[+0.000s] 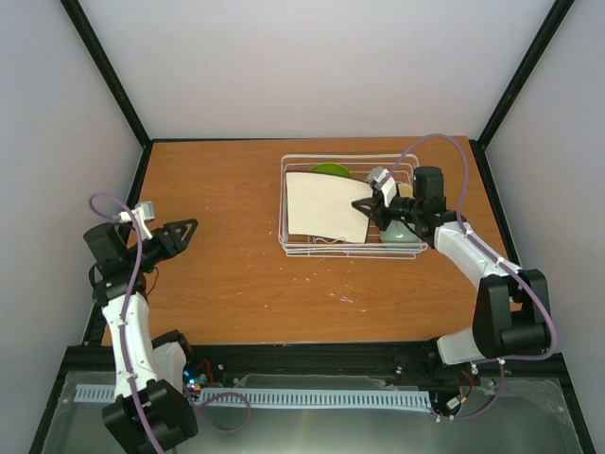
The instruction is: Load the mixed dishes into the dish rack
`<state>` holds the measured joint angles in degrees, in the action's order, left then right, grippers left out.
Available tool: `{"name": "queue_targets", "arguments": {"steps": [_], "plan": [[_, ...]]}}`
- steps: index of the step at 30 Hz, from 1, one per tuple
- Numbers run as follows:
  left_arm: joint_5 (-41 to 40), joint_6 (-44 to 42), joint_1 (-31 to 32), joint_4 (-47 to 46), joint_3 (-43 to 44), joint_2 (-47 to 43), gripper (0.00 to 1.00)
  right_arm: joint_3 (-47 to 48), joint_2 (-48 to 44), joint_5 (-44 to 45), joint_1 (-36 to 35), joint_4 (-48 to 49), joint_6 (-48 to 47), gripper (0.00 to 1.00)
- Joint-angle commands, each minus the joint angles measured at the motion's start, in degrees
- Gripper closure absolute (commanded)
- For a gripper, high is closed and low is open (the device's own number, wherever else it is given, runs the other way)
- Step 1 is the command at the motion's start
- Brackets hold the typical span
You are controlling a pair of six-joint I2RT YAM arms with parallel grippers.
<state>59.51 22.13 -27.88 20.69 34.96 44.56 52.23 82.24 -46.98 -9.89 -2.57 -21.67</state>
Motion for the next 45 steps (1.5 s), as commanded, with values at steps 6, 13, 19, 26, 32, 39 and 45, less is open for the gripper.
{"name": "queue_targets", "arguments": {"steps": [6, 13, 19, 26, 32, 39, 45], "plan": [[-0.77, -0.49, 0.11, -0.06, 0.42, -2.20, 0.40, 0.89, -2.61, 0.37, 0.18, -0.20, -2.93, 0.83], [-1.27, -0.49, 0.11, -0.60, 0.54, -1.88, 0.40, 1.22, 1.65, 3.21, 0.13, 1.50, -6.37, 0.93], [-1.76, -0.76, 0.11, -1.14, 0.37, -0.72, 0.41, 3.42, 5.65, 2.73, 0.05, 2.00, -7.71, 0.88], [-2.09, -0.73, 0.10, -1.99, 0.20, 0.66, 0.41, 5.82, 9.10, 3.77, 0.05, -3.33, -10.29, 0.80], [-2.11, -0.92, 0.08, -2.14, 0.20, 1.35, 0.41, 3.57, 7.42, 6.95, -0.04, -3.94, -11.35, 0.83], [-1.99, -1.30, 0.06, -1.92, 0.25, 1.78, 0.41, 2.28, 4.52, 8.76, -0.22, -3.95, -11.43, 0.74], [-2.03, -0.96, 0.11, -2.03, 0.12, 1.74, 0.42, -0.05, -0.13, 7.35, -0.31, -2.43, -9.11, 0.74]]}}
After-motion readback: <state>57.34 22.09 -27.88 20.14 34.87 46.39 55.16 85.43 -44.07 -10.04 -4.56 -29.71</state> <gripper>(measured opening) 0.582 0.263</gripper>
